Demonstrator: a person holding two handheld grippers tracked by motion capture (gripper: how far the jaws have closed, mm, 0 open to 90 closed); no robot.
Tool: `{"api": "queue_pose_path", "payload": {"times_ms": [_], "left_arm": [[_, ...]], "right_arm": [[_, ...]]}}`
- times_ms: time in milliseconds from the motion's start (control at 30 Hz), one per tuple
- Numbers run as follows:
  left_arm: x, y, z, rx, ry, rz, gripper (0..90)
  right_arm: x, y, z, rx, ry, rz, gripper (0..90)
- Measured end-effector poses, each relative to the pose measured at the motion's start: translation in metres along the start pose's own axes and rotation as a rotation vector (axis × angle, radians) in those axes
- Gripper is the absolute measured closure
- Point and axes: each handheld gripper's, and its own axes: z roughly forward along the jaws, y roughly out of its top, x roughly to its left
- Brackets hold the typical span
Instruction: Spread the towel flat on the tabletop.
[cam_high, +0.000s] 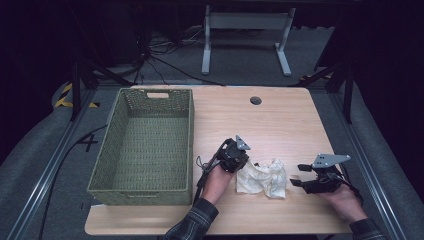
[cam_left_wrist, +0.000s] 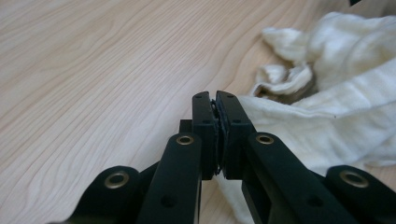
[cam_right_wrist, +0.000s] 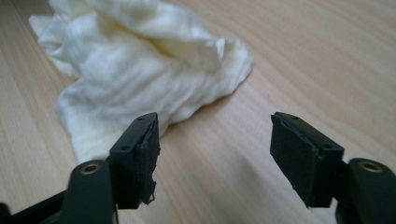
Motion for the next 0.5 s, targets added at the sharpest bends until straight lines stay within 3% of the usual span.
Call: {"api": "queue_pose_path", "payload": {"times_ms": [300,500], "left_arm": [[0.002,-0.008,-0.004,0.037,0.037,-0.016,87.0],[0.004,-0.011,0.001,0.046,0.024,-0.022,86.9]], "right_arm": [[-0.016,0.023,0.017,-0.033,0.0,-0.003,57.5],[-0.025,0.034,0.035,-0.03,-0.013,-0.001,61.1]]}}
